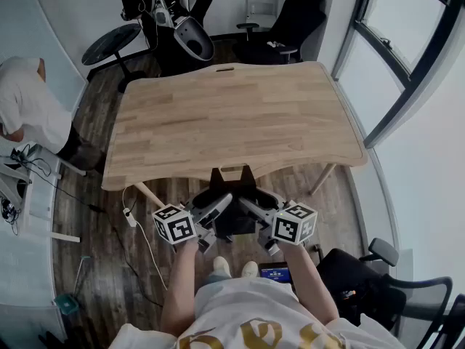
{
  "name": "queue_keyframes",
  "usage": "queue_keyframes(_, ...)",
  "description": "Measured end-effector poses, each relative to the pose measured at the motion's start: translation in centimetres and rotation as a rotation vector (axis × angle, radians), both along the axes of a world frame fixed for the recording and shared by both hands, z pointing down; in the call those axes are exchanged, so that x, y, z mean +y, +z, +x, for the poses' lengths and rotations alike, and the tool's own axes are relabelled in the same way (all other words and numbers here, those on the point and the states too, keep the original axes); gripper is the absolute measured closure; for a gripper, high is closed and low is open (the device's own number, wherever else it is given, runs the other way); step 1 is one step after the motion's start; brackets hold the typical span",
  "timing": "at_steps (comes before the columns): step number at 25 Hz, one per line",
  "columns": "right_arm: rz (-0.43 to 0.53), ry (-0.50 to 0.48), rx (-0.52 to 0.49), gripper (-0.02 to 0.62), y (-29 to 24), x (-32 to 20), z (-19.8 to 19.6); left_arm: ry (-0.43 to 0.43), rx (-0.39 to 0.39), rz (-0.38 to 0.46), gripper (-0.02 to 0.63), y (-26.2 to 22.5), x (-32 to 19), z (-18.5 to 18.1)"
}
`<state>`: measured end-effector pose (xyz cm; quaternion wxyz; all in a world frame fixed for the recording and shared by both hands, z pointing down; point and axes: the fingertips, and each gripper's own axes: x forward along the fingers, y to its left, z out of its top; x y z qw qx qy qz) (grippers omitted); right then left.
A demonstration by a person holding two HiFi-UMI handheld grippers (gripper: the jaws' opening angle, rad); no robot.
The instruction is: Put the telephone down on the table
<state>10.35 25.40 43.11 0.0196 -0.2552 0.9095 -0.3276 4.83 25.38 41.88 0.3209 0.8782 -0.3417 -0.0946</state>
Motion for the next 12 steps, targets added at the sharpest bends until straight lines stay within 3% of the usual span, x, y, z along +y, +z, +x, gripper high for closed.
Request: queue_keyframes(12, -0.012, -0.003, 0.009, 0.376, -0.18, 0.44, -0.19, 0.005, 0.002, -0.014, 0.385, -0.19, 0.41, -0.11)
